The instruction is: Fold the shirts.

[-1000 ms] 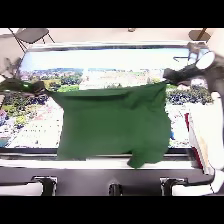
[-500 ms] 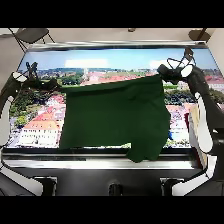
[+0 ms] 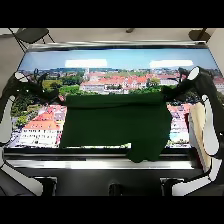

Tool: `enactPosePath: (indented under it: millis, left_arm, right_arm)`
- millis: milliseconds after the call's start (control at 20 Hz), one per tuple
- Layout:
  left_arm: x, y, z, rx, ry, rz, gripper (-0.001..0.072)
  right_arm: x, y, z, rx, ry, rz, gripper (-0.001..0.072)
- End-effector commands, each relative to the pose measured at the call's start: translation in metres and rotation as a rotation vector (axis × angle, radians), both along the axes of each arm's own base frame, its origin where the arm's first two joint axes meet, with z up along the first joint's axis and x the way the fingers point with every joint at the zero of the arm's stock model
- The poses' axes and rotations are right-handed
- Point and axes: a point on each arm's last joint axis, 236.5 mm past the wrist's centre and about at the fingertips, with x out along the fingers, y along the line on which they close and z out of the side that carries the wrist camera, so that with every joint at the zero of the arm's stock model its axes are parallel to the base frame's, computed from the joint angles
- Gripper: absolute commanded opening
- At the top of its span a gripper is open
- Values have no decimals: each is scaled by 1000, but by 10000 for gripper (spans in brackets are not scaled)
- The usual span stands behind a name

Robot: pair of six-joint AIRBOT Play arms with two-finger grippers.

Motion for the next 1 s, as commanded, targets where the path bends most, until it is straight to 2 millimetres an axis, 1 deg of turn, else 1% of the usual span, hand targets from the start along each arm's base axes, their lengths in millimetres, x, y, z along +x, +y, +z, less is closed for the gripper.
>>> enactPosePath:
  millis: [0, 100, 150, 200, 300, 400, 500, 600, 700, 750, 850, 900, 950]
  left_arm:
    - [-36, -2, -16, 1, 161, -39, 34]
    - [-39, -2, -18, 3, 172, -43, 34]
    - [-38, 1, -16, 7, 166, -43, 34]
    - [-34, 4, -12, 9, 144, -50, 34]
    - [-24, 13, -3, 15, 106, -37, 34]
    - [-22, 16, -2, 17, 111, -12, 34]
    - [-24, 8, -5, 3, 129, -16, 34]
    - [-25, -2, -10, 4, 145, -30, 34]
    - [-26, -10, -14, 14, 164, -38, 34]
    - [-28, -11, -17, 22, 186, -16, 34]
    - [-35, -12, -16, 17, 225, -11, 35]
    - [-42, -13, -12, 7, 253, -28, 91]
    - [-51, -14, -6, 0, 284, -52, 406]
  right_arm:
    - [-34, 12, -27, 34, 151, 11, 44]
    - [-37, 15, -34, 36, 174, 19, 44]
    - [-37, 14, -33, 33, 171, 20, 44]
    - [-31, 11, -30, 27, 146, 20, 44]
    - [-26, 2, -23, 12, 117, 16, 44]
    - [-26, 1, -21, 18, 120, 5, 44]
    - [-34, 5, -23, 34, 155, 12, 44]
    - [-42, 7, -29, 42, 187, 16, 44]
    - [-53, 0, -39, 12, 225, 20, 44]
    - [-55, -2, -41, -1, 230, 21, 45]
    - [-47, -5, -40, -10, 199, 14, 47]
    - [-42, -5, -35, -8, 176, 6, 125]
    - [-36, -5, -25, -8, 156, -4, 290]
